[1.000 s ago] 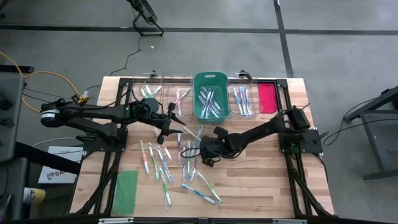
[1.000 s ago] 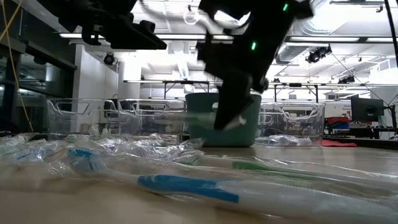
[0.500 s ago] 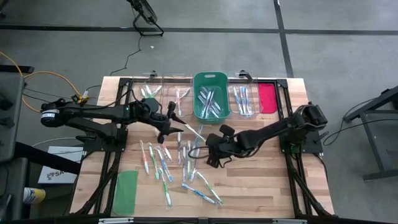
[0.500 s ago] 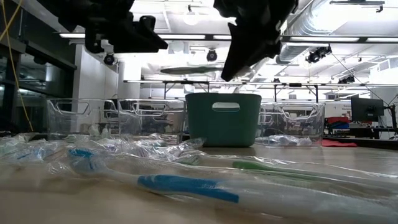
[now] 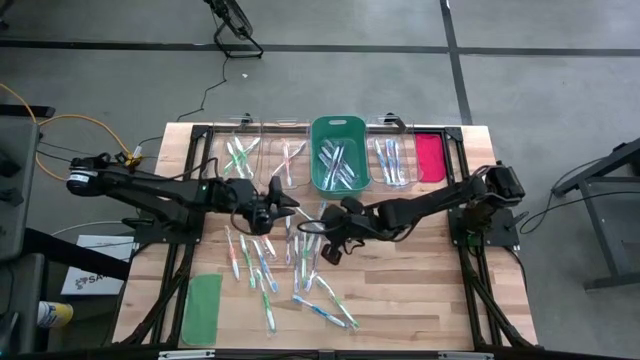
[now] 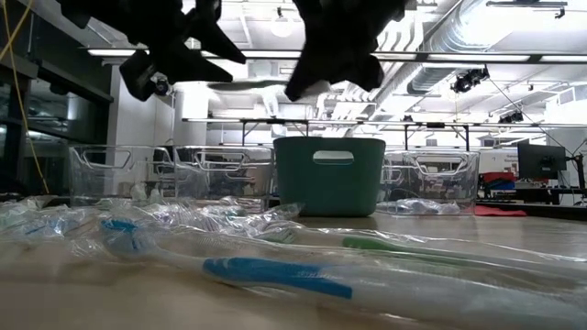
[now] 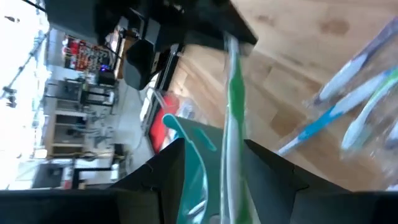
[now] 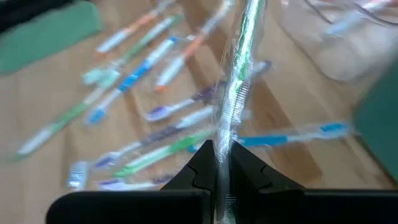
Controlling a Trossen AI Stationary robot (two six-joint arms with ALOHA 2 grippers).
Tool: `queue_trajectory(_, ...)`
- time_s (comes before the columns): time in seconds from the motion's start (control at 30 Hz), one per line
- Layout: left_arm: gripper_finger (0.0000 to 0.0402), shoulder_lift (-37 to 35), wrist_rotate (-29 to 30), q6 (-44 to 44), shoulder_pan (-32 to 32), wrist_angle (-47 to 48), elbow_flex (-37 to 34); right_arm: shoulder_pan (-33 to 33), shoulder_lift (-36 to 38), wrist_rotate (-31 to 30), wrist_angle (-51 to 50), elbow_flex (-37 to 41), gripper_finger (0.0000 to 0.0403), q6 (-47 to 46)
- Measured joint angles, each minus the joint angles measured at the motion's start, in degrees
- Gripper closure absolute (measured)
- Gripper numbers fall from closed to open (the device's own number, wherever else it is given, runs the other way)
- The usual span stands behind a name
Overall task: Pick & Place Toothbrushes
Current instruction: Put the green toothbrush into the left transparent bin
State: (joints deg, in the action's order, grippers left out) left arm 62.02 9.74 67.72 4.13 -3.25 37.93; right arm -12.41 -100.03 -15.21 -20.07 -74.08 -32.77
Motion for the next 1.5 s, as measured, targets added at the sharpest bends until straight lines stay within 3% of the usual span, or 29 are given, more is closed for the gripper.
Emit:
queue_trajectory(0.37, 0.0257, 5.37, 7.05, 3.0, 1.15, 0.35, 0.04, 0.14, -0.02, 1.86, 4.6, 0.0, 0.0389, 2.83)
queue_trajectory(0.63, 0.0382, 6.86, 7.45, 2.28, 1.15, -0.32, 0.09, 0.14, -0.06, 1.89, 3.82, 0.0, 0.0388, 2.94)
queue_trajectory(0.77, 0.0381, 6.83, 7.63, 2.16, 1.13, -0.33, 0.11, 0.12, -0.07, 0.78, 3.73, 0.02, 0.0372, 3.03)
queue_trajectory(0.87, 0.0399, 6.89, 7.46, 2.35, 1.15, 0.39, 0.06, 0.07, -0.05, 0.31, 3.81, 0.0, 0.0345, 3.03)
queue_trajectory(1.2, 0.0401, 6.91, 7.83, -0.46, 1.15, 0.4, 0.04, 0.02, 3.79, -1.26, -3.22, 0.0, 0.0251, 1.11)
queue_trajectory(1.5, 0.0401, 4.99, 13.14, -6.65, 1.13, 2.81, -0.03, -3.53, 10.2, -11.15, -9.38, -0.07, 0.0228, -0.21)
